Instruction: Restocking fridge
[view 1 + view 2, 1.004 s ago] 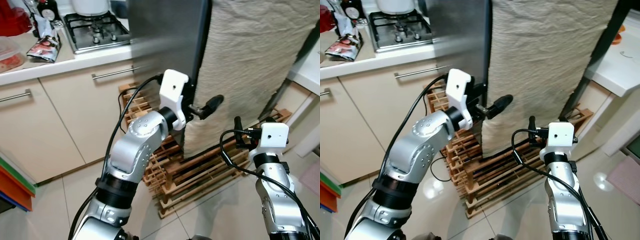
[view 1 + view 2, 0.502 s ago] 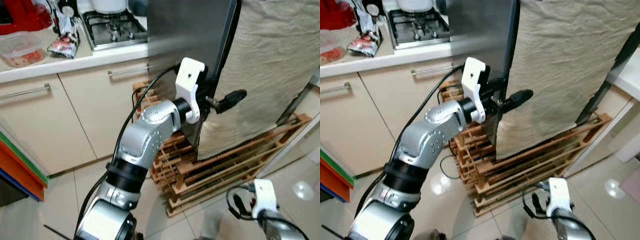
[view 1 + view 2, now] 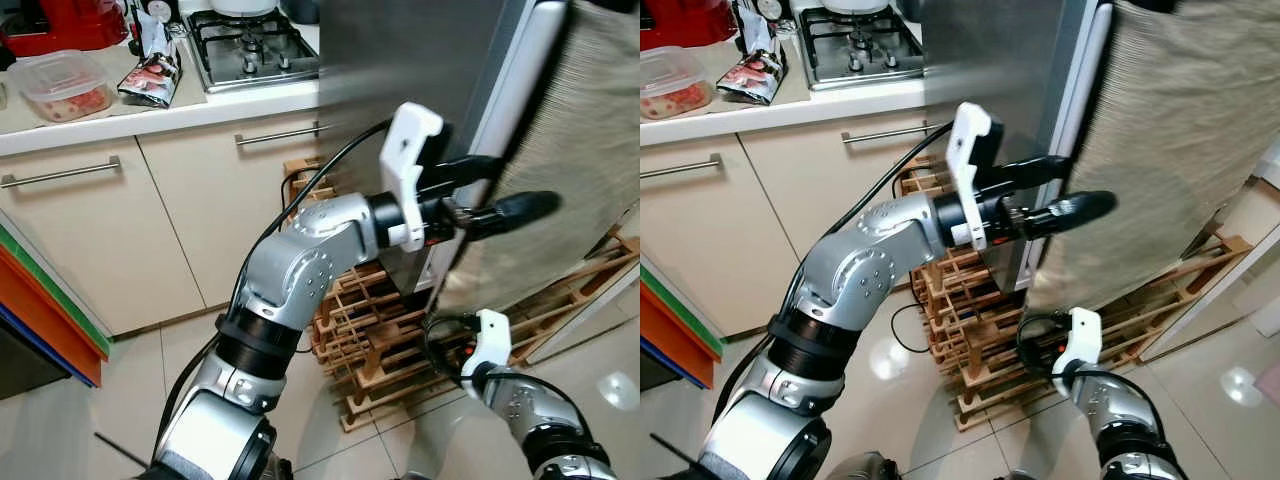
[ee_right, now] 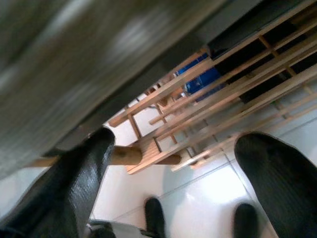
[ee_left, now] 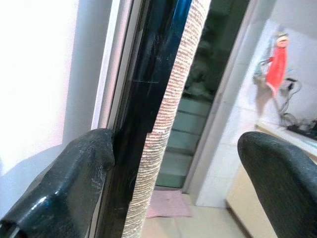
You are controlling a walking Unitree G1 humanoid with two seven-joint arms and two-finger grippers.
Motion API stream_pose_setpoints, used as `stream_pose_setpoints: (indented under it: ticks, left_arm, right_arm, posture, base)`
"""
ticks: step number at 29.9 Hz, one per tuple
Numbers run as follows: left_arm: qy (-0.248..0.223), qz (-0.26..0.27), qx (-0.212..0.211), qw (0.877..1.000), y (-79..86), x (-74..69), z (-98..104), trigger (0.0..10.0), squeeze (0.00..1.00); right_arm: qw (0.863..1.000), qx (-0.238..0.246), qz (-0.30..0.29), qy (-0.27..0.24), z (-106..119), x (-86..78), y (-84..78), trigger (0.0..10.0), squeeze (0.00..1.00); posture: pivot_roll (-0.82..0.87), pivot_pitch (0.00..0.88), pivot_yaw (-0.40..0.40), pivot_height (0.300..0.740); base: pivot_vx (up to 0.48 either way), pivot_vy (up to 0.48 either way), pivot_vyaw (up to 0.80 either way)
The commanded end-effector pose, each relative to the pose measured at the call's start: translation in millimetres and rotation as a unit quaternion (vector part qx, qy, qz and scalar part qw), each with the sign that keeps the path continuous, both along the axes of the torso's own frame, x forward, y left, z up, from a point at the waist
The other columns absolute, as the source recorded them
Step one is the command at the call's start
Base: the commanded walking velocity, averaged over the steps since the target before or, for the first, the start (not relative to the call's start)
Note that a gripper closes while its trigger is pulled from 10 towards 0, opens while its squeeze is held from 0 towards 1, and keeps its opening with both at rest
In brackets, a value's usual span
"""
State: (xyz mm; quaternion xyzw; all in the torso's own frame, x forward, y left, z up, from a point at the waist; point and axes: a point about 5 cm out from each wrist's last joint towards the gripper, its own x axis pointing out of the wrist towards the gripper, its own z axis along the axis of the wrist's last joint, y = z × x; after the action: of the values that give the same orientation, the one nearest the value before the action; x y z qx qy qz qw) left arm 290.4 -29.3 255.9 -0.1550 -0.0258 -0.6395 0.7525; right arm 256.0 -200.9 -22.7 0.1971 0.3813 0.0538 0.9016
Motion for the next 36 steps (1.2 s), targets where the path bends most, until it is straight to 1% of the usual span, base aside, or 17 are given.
stream_pose_setpoints:
  ticks: [1, 6, 8, 9, 11, 12, 13, 15, 17, 20, 21, 22, 23, 27, 31, 33, 36]
  left_arm:
    - [-0.041, -0.099, -0.053, 0.993, -26.2, -29.4, 34.0, 10.0, 0.0]
    - [-0.035, -0.105, -0.059, 0.992, -24.0, -29.6, 36.0, 10.0, 0.0]
    - [-0.033, -0.104, -0.059, 0.992, -22.9, -29.0, 35.7, 10.0, 0.0]
    - [-0.031, -0.103, -0.06, 0.992, -22.5, -28.5, 35.7, 10.0, 0.0]
    - [-0.026, -0.103, -0.062, 0.992, -22.1, -27.7, 36.2, 10.0, 0.0]
    - [-0.025, -0.104, -0.063, 0.992, -22.0, -27.4, 36.6, 10.0, 0.0]
    - [-0.025, -0.105, -0.063, 0.992, -22.0, -27.2, 36.9, 10.0, 0.0]
    - [-0.024, -0.11, -0.065, 0.992, -22.2, -28.4, 37.7, 10.0, 0.0]
    - [-0.024, -0.113, -0.065, 0.991, -22.4, -29.2, 38.2, 10.0, 0.0]
    - [-0.025, -0.119, -0.066, 0.99, -22.5, -30.6, 38.2, 10.0, 0.0]
    - [-0.025, -0.119, -0.066, 0.99, -22.5, -30.6, 38.2, 10.0, 0.0]
    - [-0.025, -0.122, -0.068, 0.99, -22.5, -31.5, 38.6, 10.0, 0.0]
    - [-0.026, -0.124, -0.069, 0.99, -22.2, -32.0, 39.2, 10.0, 0.0]
    - [-0.024, -0.124, -0.075, 0.989, -21.3, -32.2, 41.2, 10.0, 0.0]
    - [-0.02, -0.119, -0.074, 0.99, -18.3, -30.8, 40.4, 10.0, 0.0]
    - [-0.006, -0.106, -0.064, 0.992, -14.6, -27.4, 36.2, 10.0, 0.0]
    - [-0.002, -0.105, -0.059, 0.993, -13.3, -27.3, 34.5, 10.0, 0.0]
  right_arm:
    - [1.0, -0.001, 0.025, -0.009, 5.7, 8.2, 10.8, 10.0, 0.0]
    - [0.998, -0.028, 0.049, 0.0, 1.4, 2.1, 8.9, 10.0, 0.0]
    - [0.996, -0.072, 0.053, 0.005, -2.4, -3.1, 1.0, 10.0, 0.0]
    - [0.991, -0.12, 0.056, 0.009, -5.5, -7.4, -8.4, 10.0, 0.0]
    - [0.968, -0.241, 0.06, 0.027, -12.6, -20.0, -33.8, 10.0, 0.0]
    - [0.956, -0.285, 0.064, 0.039, -15.7, -27.2, -44.9, 10.0, 0.0]
    - [0.949, -0.306, 0.066, 0.047, -17.3, -31.4, -50.8, 10.0, 0.0]
    - [0.941, -0.323, 0.045, 0.095, -27.0, -50.8, -66.3, 10.0, 0.0]
    - [0.937, -0.322, 0.034, 0.132, -35.2, -67.2, -74.3, 10.0, 0.0]
    - [0.946, -0.272, 0.011, 0.177, -45.9, -85.8, -73.0, 10.0, 0.0]
    - [0.946, -0.272, 0.011, 0.177, -45.9, -85.8, -73.0, 10.0, 0.0]
    - [0.952, -0.238, 0.019, 0.191, -50.8, -92.7, -68.0, 10.0, 0.0]
    - [0.953, -0.226, 0.029, 0.198, -52.9, -96.5, -65.9, 10.0, 0.0]
    - [0.953, -0.203, 0.055, 0.22, -58.1, -111.0, -66.1, 10.0, 0.0]
    - [0.958, -0.178, 0.077, 0.213, -58.3, -107.2, -58.5, 10.0, 0.0]
    - [0.967, -0.127, 0.127, 0.181, -54.0, -86.3, -35.9, 10.0, 0.0]
    - [0.972, -0.105, 0.143, 0.155, -49.4, -71.9, -23.5, 10.0, 0.0]
  posture:
    - [-0.13, 0.0, -0.001, 0.711]
    - [-0.12, 0.0, -0.007, 0.711]
    - [-0.12, 0.0, -0.007, 0.711]
    - [-0.13, 0.0, -0.007, 0.711]
    - [-0.13, 0.0, -0.006, 0.711]
    - [-0.14, 0.0, -0.005, 0.711]
    - [-0.14, 0.0, -0.004, 0.711]
    - [-0.14, 0.0, -0.002, 0.711]
    - [-0.14, 0.0, 0.0, 0.711]
    - [-0.15, 0.0, 0.0, 0.711]
    - [-0.15, 0.0, 0.0, 0.711]
    - [-0.15, 0.0, -0.005, 0.711]
    - [-0.15, 0.0, -0.006, 0.711]
    - [-0.14, 0.0, -0.01, 0.711]
    - [-0.14, 0.0, -0.001, 0.711]
    - [-0.13, 0.0, 0.005, 0.711]
    - [-0.12, 0.0, 0.007, 0.711]
  base:
    - [0.0, 0.0, 0.0]
    - [0.0, 0.0, 0.0]
    - [0.0, 0.0, 0.0]
    - [0.0, 0.0, 0.0]
    - [0.0, 0.0, 0.0]
    - [0.0, 0.0, 0.0]
    - [0.0, 0.0, 0.0]
    - [0.0, 0.0, 0.0]
    - [0.0, 0.0, 0.0]
    - [0.0, 0.0, 0.0]
    - [0.0, 0.0, 0.0]
    - [0.0, 0.0, 0.0]
    - [0.0, 0.0, 0.0]
    - [0.0, 0.0, 0.0]
    - [0.0, 0.0, 0.0]
    - [0.0, 0.0, 0.0]
    - [0.0, 0.0, 0.0]
